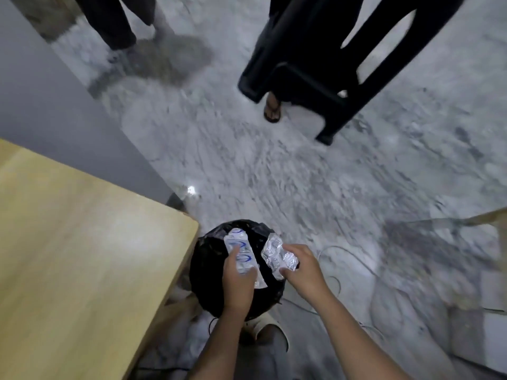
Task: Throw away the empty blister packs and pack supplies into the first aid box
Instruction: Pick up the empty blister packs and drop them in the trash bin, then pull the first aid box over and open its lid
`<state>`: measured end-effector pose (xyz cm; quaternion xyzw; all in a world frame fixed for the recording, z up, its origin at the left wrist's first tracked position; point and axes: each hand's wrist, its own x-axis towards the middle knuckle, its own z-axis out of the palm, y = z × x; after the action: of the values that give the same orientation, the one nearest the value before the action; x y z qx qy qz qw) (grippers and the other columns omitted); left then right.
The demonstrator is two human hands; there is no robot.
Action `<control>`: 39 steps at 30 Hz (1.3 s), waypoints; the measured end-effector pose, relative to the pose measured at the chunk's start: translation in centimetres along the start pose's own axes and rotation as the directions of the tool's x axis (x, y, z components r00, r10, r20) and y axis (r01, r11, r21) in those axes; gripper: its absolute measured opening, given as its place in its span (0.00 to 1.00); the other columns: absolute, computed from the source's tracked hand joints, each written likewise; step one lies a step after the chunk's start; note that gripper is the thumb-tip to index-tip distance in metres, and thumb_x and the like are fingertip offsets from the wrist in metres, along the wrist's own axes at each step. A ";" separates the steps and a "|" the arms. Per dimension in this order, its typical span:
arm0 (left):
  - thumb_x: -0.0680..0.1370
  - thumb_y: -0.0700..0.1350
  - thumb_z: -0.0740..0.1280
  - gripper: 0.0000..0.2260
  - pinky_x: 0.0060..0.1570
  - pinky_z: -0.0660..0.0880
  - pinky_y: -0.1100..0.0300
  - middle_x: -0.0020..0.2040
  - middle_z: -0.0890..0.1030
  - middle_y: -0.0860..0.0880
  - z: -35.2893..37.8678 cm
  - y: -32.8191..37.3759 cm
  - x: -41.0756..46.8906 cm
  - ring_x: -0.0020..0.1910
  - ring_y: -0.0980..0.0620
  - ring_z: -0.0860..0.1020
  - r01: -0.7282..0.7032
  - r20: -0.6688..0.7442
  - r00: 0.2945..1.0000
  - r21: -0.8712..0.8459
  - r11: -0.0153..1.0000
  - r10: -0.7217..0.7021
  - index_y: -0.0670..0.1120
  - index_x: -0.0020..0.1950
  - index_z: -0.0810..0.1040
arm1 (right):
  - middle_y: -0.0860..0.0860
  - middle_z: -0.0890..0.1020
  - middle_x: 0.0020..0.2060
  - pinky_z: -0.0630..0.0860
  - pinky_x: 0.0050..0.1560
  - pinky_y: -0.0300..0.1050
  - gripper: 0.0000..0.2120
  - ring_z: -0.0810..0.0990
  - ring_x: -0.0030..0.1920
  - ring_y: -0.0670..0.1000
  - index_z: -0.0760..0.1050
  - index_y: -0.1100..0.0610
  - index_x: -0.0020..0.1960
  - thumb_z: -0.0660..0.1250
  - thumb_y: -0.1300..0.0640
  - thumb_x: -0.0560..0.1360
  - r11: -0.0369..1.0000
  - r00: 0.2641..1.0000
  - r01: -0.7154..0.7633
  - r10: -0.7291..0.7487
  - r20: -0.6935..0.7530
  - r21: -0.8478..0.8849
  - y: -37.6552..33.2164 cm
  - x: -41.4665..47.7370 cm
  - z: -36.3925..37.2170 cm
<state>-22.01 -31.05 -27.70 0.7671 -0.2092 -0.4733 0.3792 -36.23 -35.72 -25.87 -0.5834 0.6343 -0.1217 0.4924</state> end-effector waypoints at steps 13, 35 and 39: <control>0.80 0.46 0.65 0.29 0.72 0.58 0.57 0.79 0.58 0.47 -1.2 -2.0 1.5 0.78 0.49 0.56 0.000 0.131 0.991 0.191 0.982 -0.026 0.46 0.78 0.58 | 0.53 0.61 0.74 0.63 0.70 0.44 0.23 0.61 0.74 0.52 0.68 0.53 0.69 0.67 0.58 0.75 0.997 0.989 -0.058 0.064 0.132 -0.050 1.0 1.4 3.8; 0.81 0.45 0.61 0.24 0.71 0.62 0.52 0.74 0.65 0.42 -8.1 25.3 -15.4 0.74 0.45 0.64 -0.741 0.253 0.669 0.300 0.601 0.699 0.40 0.75 0.62 | 0.60 0.80 0.59 0.68 0.55 0.44 0.13 0.77 0.60 0.58 0.77 0.62 0.59 0.64 0.63 0.75 0.913 0.836 0.390 -0.404 -0.370 -0.115 -24.3 -10.1 -14.3; 0.79 0.42 0.63 0.22 0.68 0.61 0.53 0.72 0.68 0.40 -17.1 24.6 -18.4 0.72 0.42 0.66 -0.743 0.033 0.597 0.398 0.538 0.801 0.38 0.73 0.65 | 0.61 0.80 0.59 0.69 0.56 0.46 0.14 0.76 0.61 0.59 0.77 0.62 0.60 0.64 0.62 0.76 0.840 0.777 0.518 -0.542 -0.321 -0.164 -28.8 -14.3 -10.4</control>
<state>-14.53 -27.34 6.46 0.6856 -0.5820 -0.1475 0.4117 -28.73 -36.11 7.08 -0.7223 0.5264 -0.3371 0.2958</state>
